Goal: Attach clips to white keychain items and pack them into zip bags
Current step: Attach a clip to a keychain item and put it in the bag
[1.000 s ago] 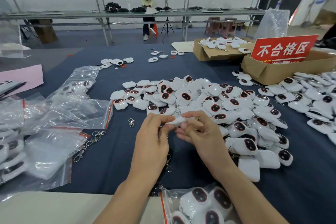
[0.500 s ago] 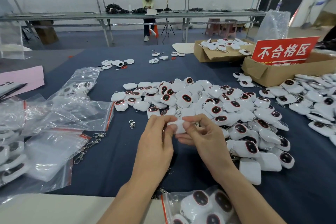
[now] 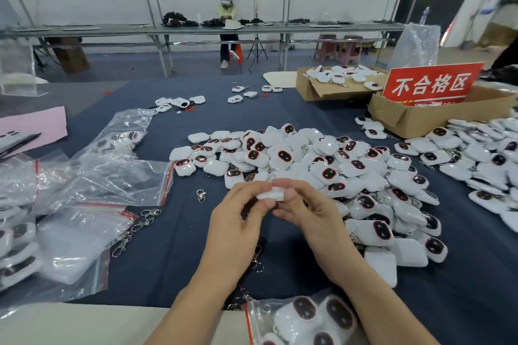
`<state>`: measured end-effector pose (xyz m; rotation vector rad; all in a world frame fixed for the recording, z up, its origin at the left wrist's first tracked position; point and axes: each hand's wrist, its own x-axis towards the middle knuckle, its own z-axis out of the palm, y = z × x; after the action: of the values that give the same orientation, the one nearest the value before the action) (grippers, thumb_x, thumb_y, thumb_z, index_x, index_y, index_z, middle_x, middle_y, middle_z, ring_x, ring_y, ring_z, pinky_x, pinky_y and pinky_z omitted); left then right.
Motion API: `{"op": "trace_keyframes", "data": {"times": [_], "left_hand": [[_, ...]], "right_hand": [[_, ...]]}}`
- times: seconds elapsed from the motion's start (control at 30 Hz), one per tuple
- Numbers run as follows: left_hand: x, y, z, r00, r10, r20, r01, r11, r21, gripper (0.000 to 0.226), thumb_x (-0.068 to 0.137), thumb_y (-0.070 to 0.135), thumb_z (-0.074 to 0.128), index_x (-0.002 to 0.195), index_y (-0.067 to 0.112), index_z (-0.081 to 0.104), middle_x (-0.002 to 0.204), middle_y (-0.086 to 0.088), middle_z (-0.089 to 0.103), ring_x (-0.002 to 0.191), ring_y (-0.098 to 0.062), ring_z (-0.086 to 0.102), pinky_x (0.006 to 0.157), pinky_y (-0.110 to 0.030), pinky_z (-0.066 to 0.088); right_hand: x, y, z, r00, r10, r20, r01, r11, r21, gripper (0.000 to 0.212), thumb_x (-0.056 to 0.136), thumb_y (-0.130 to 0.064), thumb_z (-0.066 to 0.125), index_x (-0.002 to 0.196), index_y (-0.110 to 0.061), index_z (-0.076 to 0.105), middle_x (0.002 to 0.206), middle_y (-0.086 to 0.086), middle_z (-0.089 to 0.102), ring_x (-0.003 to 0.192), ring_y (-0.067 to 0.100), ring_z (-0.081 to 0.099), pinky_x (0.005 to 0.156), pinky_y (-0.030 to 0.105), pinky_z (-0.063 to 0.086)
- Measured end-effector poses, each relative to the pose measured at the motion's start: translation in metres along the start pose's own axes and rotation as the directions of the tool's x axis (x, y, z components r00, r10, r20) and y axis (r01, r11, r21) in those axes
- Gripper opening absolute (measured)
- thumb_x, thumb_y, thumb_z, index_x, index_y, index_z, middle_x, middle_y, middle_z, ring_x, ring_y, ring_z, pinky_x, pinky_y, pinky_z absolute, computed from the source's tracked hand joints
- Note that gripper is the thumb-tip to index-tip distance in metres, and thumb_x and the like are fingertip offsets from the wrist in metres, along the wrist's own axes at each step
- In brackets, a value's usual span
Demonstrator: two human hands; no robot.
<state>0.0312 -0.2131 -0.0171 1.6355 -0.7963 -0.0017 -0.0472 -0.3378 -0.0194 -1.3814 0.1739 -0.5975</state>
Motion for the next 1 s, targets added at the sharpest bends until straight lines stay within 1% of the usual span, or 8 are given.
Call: {"op": "trace_keyframes", "data": {"times": [0.17, 0.3, 0.4, 0.53, 0.63, 0.73, 0.83, 1.0], "left_hand": [[0.0, -0.002, -0.002, 0.993, -0.109, 0.041, 0.113, 0.986, -0.126, 0.025, 0.095, 0.01, 0.067, 0.098, 0.034, 0.075, 0.092, 0.009, 0.076, 0.087, -0.006, 0.069, 0.078, -0.016, 0.051], [0.0, -0.005, -0.002, 0.988, -0.147, 0.054, 0.153, 0.979, -0.134, 0.025, 0.094, 0.011, 0.068, 0.093, 0.035, 0.076, 0.083, 0.006, 0.075, 0.074, -0.005, 0.066, 0.07, -0.012, 0.049], [0.001, -0.008, -0.001, 0.986, -0.159, 0.057, 0.165, 0.978, -0.13, 0.023, 0.094, 0.012, 0.069, 0.091, 0.035, 0.075, 0.081, 0.003, 0.075, 0.072, -0.007, 0.065, 0.069, -0.017, 0.051], [0.001, -0.009, 0.0, 0.983, -0.174, 0.053, 0.18, 0.973, -0.141, 0.022, 0.093, 0.011, 0.069, 0.09, 0.031, 0.075, 0.086, 0.005, 0.076, 0.08, -0.01, 0.069, 0.076, -0.021, 0.054], [0.0, -0.009, 0.003, 0.987, -0.156, 0.042, 0.16, 0.98, -0.121, 0.023, 0.093, 0.008, 0.068, 0.094, 0.03, 0.072, 0.095, 0.017, 0.075, 0.092, -0.003, 0.07, 0.079, -0.011, 0.05], [-0.001, -0.01, 0.006, 0.993, -0.102, 0.052, 0.106, 0.991, -0.082, 0.021, 0.094, 0.009, 0.069, 0.097, 0.029, 0.068, 0.111, 0.026, 0.069, 0.102, 0.002, 0.066, 0.084, -0.008, 0.047], [-0.001, -0.013, 0.007, 0.998, -0.032, 0.053, 0.033, 0.999, -0.016, 0.019, 0.095, 0.012, 0.068, 0.101, 0.029, 0.061, 0.119, 0.024, 0.063, 0.106, -0.001, 0.065, 0.087, -0.014, 0.049], [-0.001, -0.015, 0.008, 0.994, -0.048, 0.1, 0.051, 0.998, -0.031, 0.026, 0.097, 0.008, 0.064, 0.101, 0.032, 0.055, 0.121, 0.028, 0.059, 0.102, -0.002, 0.067, 0.083, -0.012, 0.049]], "right_hand": [[0.002, 0.006, -0.002, 0.999, -0.028, -0.022, 0.028, 0.999, -0.031, 0.016, 0.087, -0.027, 0.064, 0.094, -0.015, 0.073, 0.086, 0.004, 0.075, 0.079, 0.013, 0.071, 0.075, 0.022, 0.056], [0.002, 0.009, -0.004, 0.999, -0.026, -0.023, 0.026, 1.0, -0.006, 0.017, 0.086, -0.025, 0.065, 0.088, -0.008, 0.069, 0.086, 0.007, 0.075, 0.077, 0.014, 0.069, 0.074, 0.022, 0.056], [0.002, 0.008, -0.002, 0.999, -0.011, -0.04, 0.011, 1.0, 0.002, 0.018, 0.085, -0.025, 0.065, 0.085, -0.008, 0.067, 0.086, 0.009, 0.074, 0.076, 0.015, 0.069, 0.073, 0.021, 0.056], [0.001, 0.006, 0.0, 0.998, 0.01, -0.057, -0.011, 1.0, -0.002, 0.018, 0.083, -0.029, 0.065, 0.082, -0.013, 0.071, 0.09, 0.007, 0.076, 0.082, 0.016, 0.072, 0.075, 0.021, 0.056], [0.002, 0.006, 0.001, 0.995, 0.041, -0.089, -0.041, 0.999, 0.008, 0.014, 0.081, -0.03, 0.069, 0.083, -0.017, 0.075, 0.096, 0.003, 0.078, 0.087, 0.013, 0.074, 0.077, 0.019, 0.056], [0.002, 0.008, -0.001, 0.991, 0.069, -0.112, -0.067, 0.998, 0.02, 0.009, 0.091, -0.016, 0.069, 0.092, -0.019, 0.077, 0.102, -0.001, 0.077, 0.096, 0.016, 0.073, 0.083, 0.022, 0.057], [0.001, 0.007, -0.004, 0.992, 0.078, -0.101, -0.078, 0.997, 0.005, 0.031, 0.094, -0.005, 0.067, 0.105, -0.032, 0.076, 0.109, -0.007, 0.075, 0.104, 0.012, 0.071, 0.09, 0.023, 0.056], [0.002, 0.001, -0.003, 0.993, 0.093, -0.07, -0.091, 0.995, 0.037, 0.039, 0.091, -0.001, 0.068, 0.113, -0.032, 0.074, 0.116, -0.003, 0.074, 0.108, 0.014, 0.07, 0.088, 0.018, 0.053]]}}
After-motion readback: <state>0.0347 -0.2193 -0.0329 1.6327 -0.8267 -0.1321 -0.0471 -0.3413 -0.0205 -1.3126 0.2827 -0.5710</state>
